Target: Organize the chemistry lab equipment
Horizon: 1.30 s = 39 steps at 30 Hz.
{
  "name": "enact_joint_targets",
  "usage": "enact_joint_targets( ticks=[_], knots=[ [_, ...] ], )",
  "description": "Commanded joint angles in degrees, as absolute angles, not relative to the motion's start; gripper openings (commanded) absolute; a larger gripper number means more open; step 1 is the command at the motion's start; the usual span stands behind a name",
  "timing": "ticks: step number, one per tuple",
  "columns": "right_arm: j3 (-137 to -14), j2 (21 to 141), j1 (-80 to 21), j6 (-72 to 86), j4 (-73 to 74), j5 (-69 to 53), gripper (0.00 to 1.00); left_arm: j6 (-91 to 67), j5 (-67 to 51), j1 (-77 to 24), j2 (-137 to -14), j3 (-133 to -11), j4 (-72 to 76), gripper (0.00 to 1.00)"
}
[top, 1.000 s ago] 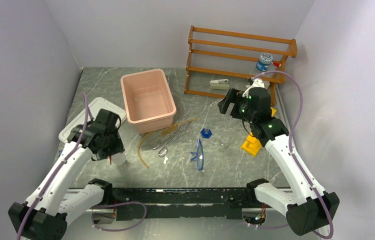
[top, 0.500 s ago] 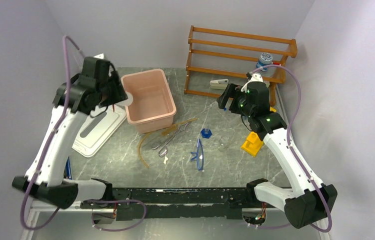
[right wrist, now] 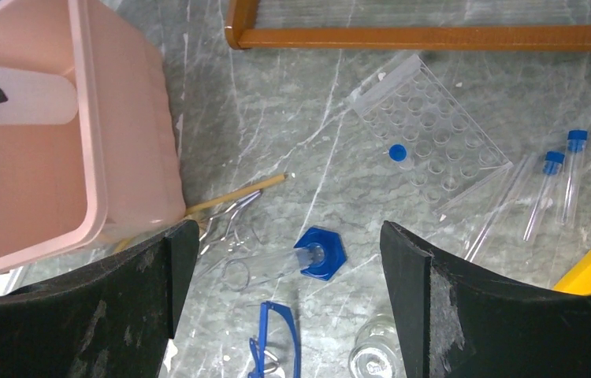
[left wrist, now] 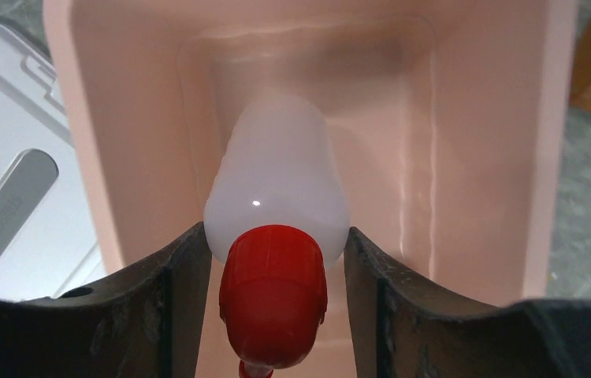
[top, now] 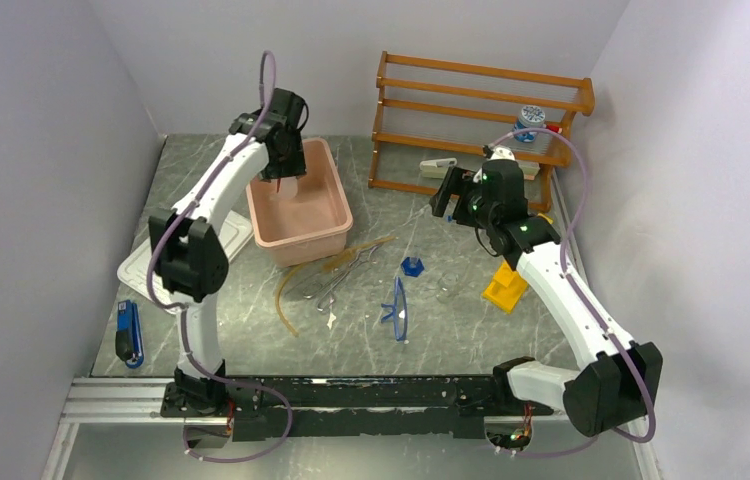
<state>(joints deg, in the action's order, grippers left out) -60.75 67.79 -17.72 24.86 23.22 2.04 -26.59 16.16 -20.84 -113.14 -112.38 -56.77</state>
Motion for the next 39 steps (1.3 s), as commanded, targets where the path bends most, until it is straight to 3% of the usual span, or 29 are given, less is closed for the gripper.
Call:
enact_joint_targets(
  ticks=[1, 16, 22, 27, 39],
  knots=[
    [-61.8, 69.3, -17.7, 24.9, 21.0, 2.7, 0.88, -28.7, 24.2, -21.4, -117.7, -116.5, -55.7, 0.38],
    [-63.5, 72.0, -17.8, 24.5, 22.1, 4.1, 0.88, -33.4, 17.3, -15.4, -121.3, -108.9, -47.5, 0.39],
    [-64.6, 73.3, -17.8, 25.1, 22.5, 3.8, 0.88, -33.4, 15.1, -15.0, -123.0, -108.5, -46.3, 0.48],
    [-65.2, 73.5, -17.8, 25.2, 22.9, 3.8, 0.88, -33.4, 16.5, -15.0, -124.0, -111.2, -46.9, 0.61],
    [-64.7, 72.4, -17.7, 25.0, 22.9, 4.0, 0.88, -31.9, 20.5, -15.0, -123.2, -116.5, -50.5, 0.74]
  ],
)
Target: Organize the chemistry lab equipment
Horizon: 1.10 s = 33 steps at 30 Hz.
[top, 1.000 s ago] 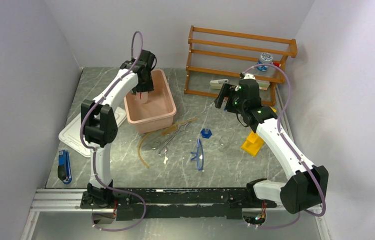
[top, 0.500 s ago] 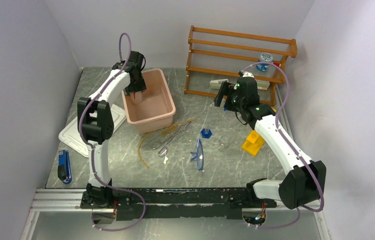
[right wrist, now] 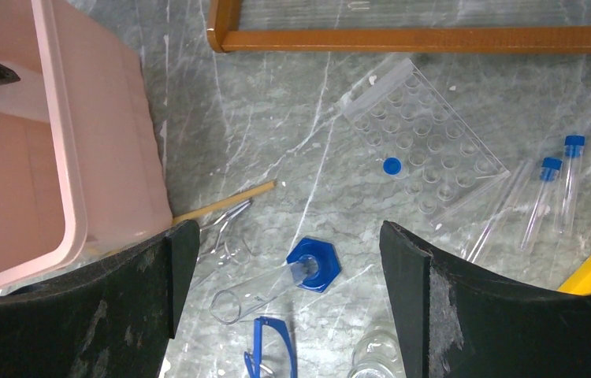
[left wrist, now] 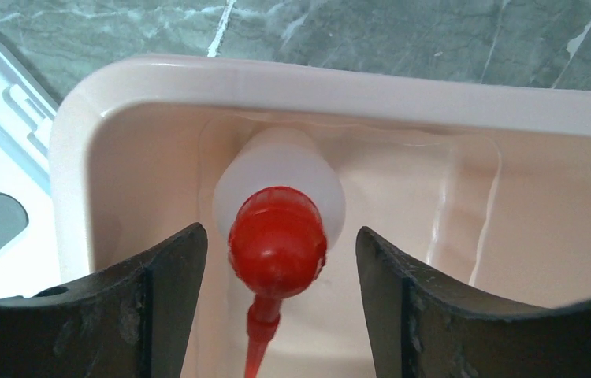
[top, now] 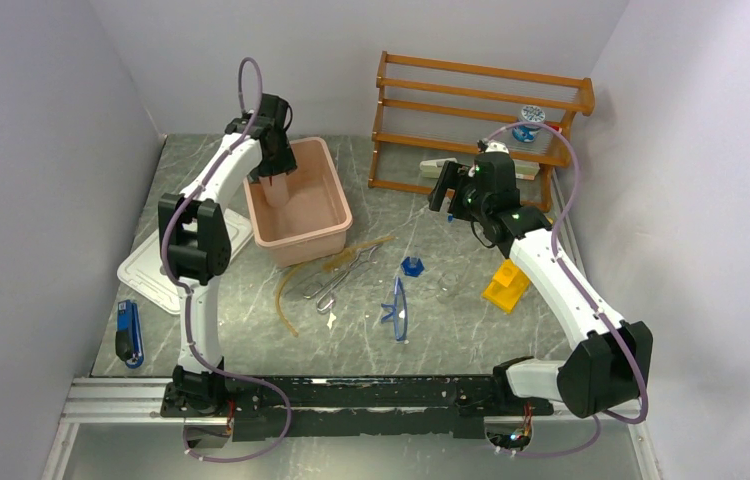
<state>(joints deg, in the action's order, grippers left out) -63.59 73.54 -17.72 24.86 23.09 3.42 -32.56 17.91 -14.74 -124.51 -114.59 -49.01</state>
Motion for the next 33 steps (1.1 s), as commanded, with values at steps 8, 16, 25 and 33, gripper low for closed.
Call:
enact_joint_targets(
  ticks=[8, 16, 25, 33],
  knots=[
    [-64.6, 71.2, -17.8, 24.8, 23.2, 4.0, 0.88, -29.6, 21.2, -15.0, -119.4, -117.3, -51.3, 0.8],
    [-65.5, 69.8, -17.7, 24.4, 25.1, 5.3, 0.88, -25.5, 14.1, -15.2, -111.0, -117.4, -47.7, 0.8],
    [-66.7, 67.6, -17.7, 25.3, 31.0, 8.0, 0.87, -17.0, -10.8, -19.5, -92.0, -100.7, -28.8, 0.85],
    [-66.4, 64.4, -17.0, 27.1, 36.5, 14.0, 0.87, -16.9, -24.6, -28.1, -79.2, -83.0, -13.3, 0.97]
  ],
)
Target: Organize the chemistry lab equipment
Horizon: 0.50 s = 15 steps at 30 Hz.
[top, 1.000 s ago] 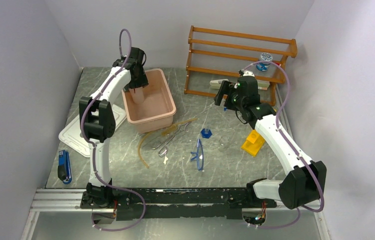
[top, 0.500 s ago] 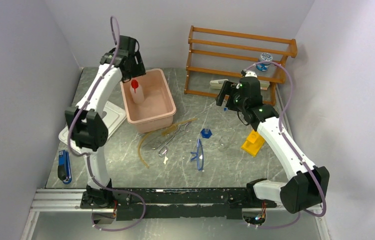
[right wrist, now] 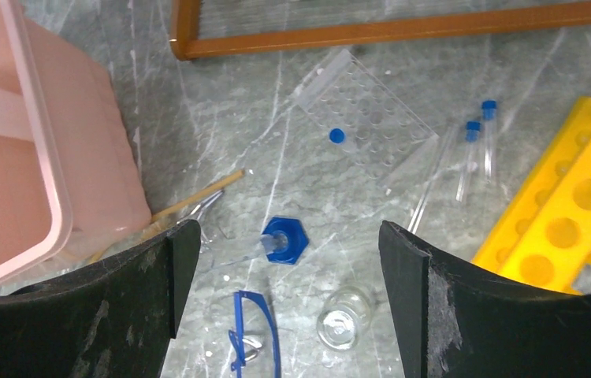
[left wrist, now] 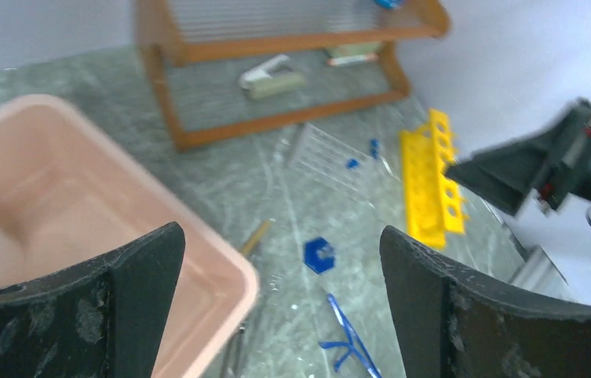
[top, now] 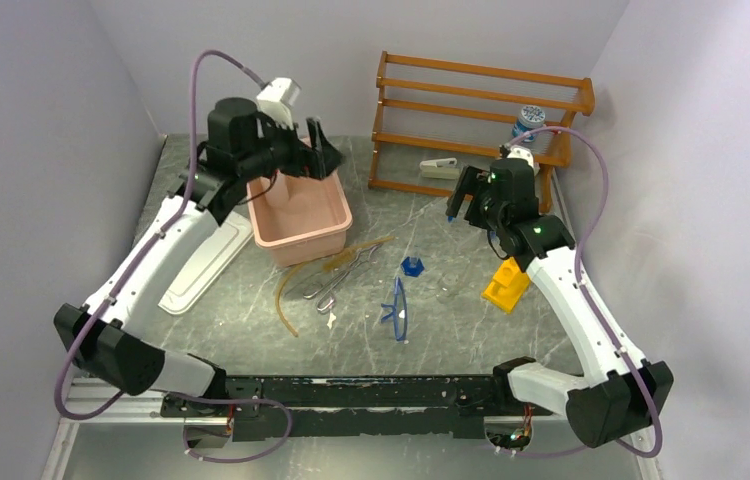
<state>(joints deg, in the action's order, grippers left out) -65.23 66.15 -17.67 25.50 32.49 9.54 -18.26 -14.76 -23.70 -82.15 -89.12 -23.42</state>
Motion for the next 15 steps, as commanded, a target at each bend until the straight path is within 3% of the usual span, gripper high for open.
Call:
enact_joint_targets(
  ticks=[1, 11, 15],
  knots=[
    [-66.0, 64.2, -16.8, 27.8, 37.1, 14.4, 0.87, -16.5, -24.3, -29.7, -78.5, -81.6, -12.3, 0.97],
    [-60.3, 62.0, -14.6, 33.0, 40.6, 10.7, 0.87, -13.9, -11.2, -47.0, -83.3, -76.7, -9.7, 0.75],
    [-57.0, 60.5, -14.6, 31.8, 40.7, 8.7, 0.87, -14.1, -7.7, -52.8, -87.0, -75.9, -7.8, 0.71]
  ],
)
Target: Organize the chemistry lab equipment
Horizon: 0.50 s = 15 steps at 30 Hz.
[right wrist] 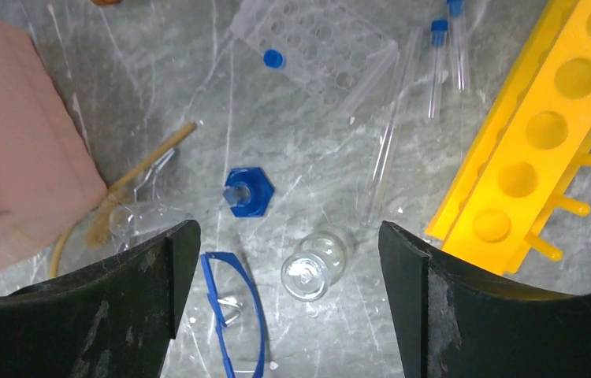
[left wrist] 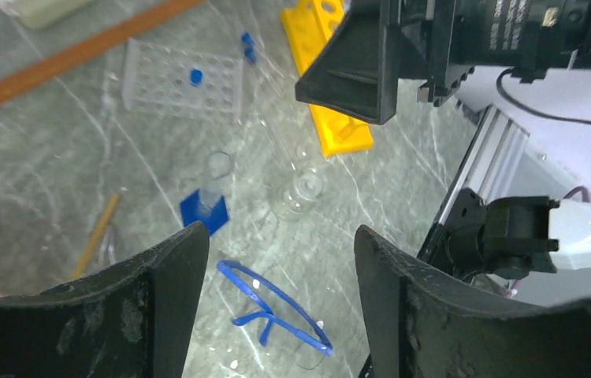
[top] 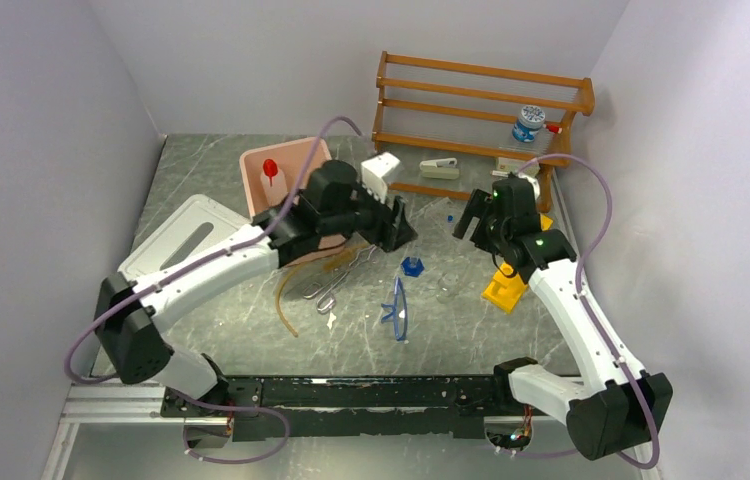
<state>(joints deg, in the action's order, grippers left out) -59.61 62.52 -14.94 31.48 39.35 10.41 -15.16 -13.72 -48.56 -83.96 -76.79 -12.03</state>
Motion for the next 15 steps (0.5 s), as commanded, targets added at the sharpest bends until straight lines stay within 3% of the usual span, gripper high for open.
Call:
enact_joint_targets(
  ticks=[1, 9, 15],
  knots=[
    [-56.6, 60.5, -14.6, 31.5, 41.2, 9.0, 0.87, -14.3, -7.1, -53.9, -87.9, -76.2, -7.9, 0.71],
    [-53.3, 60.7, -14.6, 33.6, 45.4, 14.0, 0.84, -17.1, -0.5, -64.0, -95.2, -75.8, -5.3, 0.73],
    [-55.7, 61.5, -8.8, 34.0, 43.9, 19.2, 0.6, -21.1, 4.7, -66.2, -102.9, -81.2, -9.8, 0.82]
  ],
)
